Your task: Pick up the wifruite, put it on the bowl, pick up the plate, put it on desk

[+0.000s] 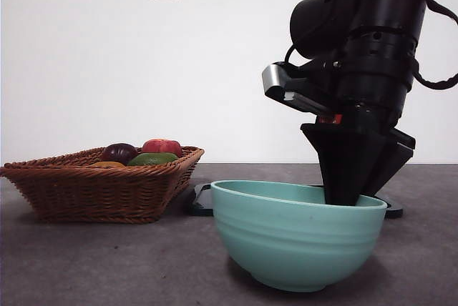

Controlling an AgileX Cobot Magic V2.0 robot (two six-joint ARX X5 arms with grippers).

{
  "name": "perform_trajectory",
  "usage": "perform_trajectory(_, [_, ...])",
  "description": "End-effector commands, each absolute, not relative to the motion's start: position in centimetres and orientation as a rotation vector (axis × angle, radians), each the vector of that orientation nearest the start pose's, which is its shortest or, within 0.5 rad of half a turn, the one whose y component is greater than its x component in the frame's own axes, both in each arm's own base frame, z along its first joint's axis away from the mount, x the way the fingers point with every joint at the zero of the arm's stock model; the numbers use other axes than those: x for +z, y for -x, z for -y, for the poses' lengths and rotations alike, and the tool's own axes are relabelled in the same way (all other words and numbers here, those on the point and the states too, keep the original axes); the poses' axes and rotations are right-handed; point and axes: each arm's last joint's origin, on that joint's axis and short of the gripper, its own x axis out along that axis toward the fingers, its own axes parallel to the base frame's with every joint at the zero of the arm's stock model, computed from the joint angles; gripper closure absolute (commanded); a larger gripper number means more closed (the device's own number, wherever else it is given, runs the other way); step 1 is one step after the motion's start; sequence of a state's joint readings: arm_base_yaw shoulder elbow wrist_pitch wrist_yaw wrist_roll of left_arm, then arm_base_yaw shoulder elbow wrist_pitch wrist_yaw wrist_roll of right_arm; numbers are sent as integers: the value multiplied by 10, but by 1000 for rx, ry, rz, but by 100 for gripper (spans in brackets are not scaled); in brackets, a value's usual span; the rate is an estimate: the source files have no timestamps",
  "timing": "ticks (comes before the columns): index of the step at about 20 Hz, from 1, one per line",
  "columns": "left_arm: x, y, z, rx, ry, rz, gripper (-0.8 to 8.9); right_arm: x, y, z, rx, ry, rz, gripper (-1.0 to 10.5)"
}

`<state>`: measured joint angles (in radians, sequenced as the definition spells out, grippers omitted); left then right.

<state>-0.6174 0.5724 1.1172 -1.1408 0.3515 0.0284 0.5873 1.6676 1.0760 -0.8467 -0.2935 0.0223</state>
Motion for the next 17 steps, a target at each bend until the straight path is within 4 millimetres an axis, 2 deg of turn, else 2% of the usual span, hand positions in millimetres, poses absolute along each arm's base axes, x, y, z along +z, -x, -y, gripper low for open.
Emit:
perform_trajectory(1, [375,-38,40,-965,-109,-578,286,180,-242,-174,709,210,-1473,937])
perform_trajectory(4, [375,-38,40,-965,-109,-578,286,181,-242,-174,702,206,-1470,923])
perform_trajectory(8, [375,-38,40,-965,-109,-578,286,196,-240,-170,706,196,-1418,661])
perform_trajectory(12, [375,-38,40,-965,-109,-578,286,234,-228,-157,676,161,-1282,496])
perform_trajectory(15, [375,-38,40,-965,-109,-578,286,272,-204,-140,664,138,-1169,343])
perform_trajectory(17, [375,-38,40,-965,-109,-578,286,296,-183,-126,651,115,-1102,326])
